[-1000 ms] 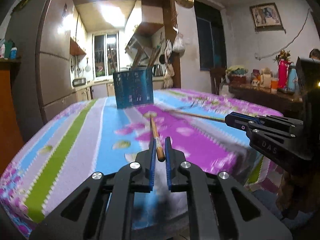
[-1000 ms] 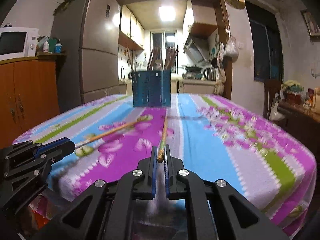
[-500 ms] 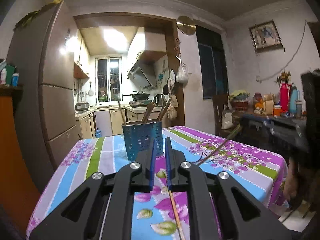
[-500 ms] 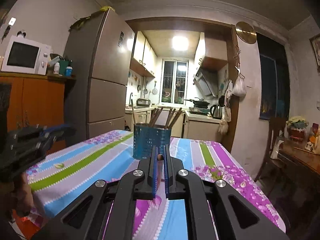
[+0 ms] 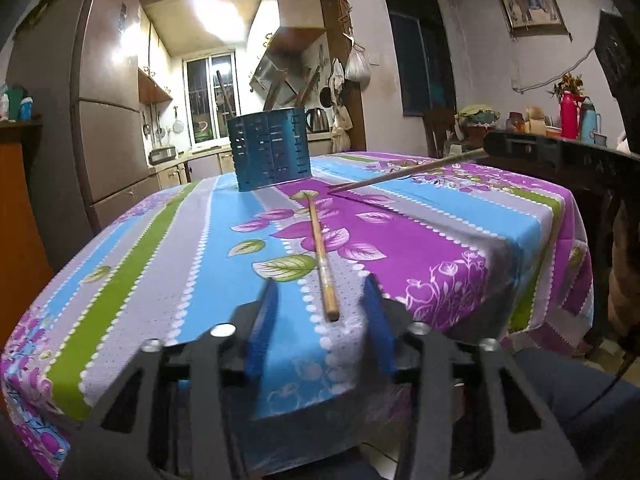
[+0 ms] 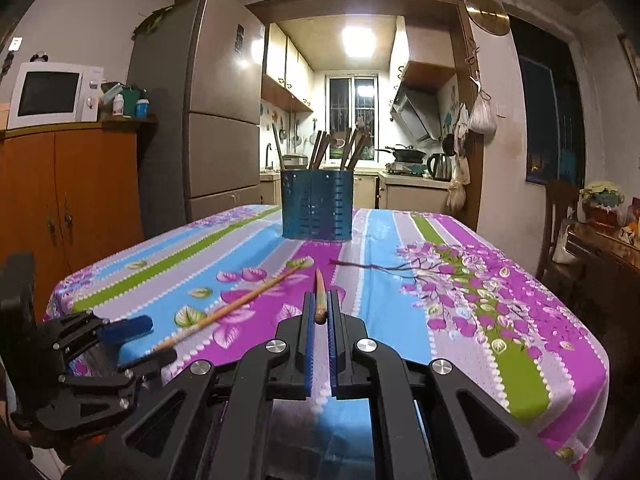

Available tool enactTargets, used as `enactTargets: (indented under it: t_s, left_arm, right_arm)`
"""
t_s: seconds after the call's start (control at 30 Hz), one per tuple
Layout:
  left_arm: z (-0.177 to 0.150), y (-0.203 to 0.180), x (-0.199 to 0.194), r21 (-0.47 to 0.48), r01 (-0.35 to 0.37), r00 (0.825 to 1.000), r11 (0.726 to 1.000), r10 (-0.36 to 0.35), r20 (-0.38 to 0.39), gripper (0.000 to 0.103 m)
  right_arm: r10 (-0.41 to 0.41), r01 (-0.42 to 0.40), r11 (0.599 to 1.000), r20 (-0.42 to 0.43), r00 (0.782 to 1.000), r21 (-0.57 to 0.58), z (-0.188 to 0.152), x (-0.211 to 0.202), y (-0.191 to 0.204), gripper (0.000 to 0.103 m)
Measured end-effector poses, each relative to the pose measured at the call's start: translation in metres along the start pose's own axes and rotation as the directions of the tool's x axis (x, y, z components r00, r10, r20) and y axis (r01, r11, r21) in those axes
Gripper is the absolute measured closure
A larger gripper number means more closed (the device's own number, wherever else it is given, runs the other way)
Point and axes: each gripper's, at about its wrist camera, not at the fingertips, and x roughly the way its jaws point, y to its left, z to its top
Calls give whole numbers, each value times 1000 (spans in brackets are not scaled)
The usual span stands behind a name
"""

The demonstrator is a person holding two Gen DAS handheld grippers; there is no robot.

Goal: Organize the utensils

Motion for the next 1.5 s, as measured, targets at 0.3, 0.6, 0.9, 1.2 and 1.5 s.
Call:
enactTargets:
  t_s: [0.3,0.6,0.9,1.2,1.5]
  left_arm:
    - [4,-12,-1,30,1,1000,1000,-1,6,98]
    - [53,-11,-30,60,-10,991,998,2,132,98]
    - [121,-3,-22,74,-61,956,995,37,290,98]
    - [179,5,2,75,-84,954,994,58,294,98]
    - [205,42,19,1,-39,970,999,38,240,98]
  right_arm:
    - [1,-1,1000,31,1000,-7,6,-1,1,96]
    - [0,6,998,103,995,-63,30,-12,0,96]
    - [42,-25,994,163,986,-110,86,-4,-13,96]
    - [101,-94,993,104,989,-71,144,41,-34,96]
    - [157,-157,988,-12,987,2,186,85,-48,96]
